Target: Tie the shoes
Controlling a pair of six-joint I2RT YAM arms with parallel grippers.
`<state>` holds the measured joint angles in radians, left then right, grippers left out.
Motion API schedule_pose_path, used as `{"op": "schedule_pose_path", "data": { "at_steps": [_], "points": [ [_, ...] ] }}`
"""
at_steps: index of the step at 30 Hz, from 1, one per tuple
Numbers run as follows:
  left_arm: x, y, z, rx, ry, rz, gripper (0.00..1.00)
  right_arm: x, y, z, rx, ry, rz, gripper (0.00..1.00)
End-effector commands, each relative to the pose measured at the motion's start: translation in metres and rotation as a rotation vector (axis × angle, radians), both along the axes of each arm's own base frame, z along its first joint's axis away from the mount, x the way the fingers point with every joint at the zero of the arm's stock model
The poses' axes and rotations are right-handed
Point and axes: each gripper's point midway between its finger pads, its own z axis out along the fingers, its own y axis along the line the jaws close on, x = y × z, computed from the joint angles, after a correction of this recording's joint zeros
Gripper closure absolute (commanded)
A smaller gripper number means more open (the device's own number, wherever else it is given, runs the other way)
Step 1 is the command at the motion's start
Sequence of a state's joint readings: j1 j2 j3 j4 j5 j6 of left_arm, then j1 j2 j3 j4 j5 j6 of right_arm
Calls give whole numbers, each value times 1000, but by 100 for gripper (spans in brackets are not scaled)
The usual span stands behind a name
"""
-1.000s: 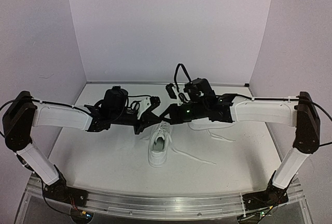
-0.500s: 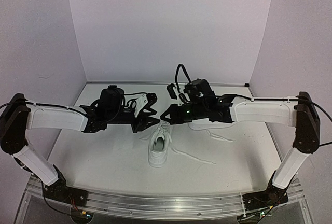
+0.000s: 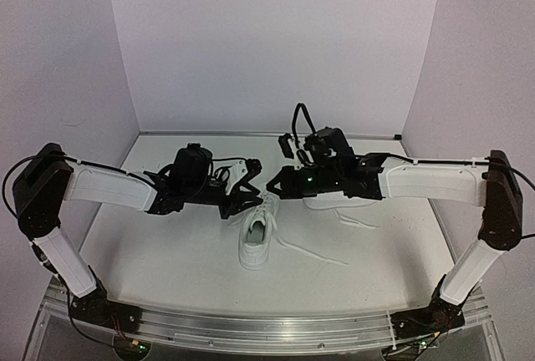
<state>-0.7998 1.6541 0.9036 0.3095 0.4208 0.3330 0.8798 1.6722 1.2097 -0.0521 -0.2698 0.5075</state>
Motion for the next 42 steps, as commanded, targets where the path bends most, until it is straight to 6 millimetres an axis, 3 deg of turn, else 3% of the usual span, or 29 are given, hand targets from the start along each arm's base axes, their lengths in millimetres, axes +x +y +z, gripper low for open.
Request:
{"op": "schedule_pose_path", "data": {
  "at_steps": [1,10,14,21,29,42],
  "points": [
    [8,-16,29,-77,-56,-21,76,3,-2,22,49,-38,-21,100],
    [11,-22,24,-74,-42,-41,82,4,-2,24,52,-42,-24,100],
    [6,-23,24,-77,-32,-60,76,4,-4,23,50,-42,-28,100],
    [1,-8,21,-59,-49,-24,75,5,-7,24,52,-42,-35,100],
    [4,-4,23,-64,-50,6,55,6,-8,22,50,-39,-41,100],
    [8,-23,25,-82,-39,-33,72,8,-8,22,51,-36,-54,100]
  ]
}}
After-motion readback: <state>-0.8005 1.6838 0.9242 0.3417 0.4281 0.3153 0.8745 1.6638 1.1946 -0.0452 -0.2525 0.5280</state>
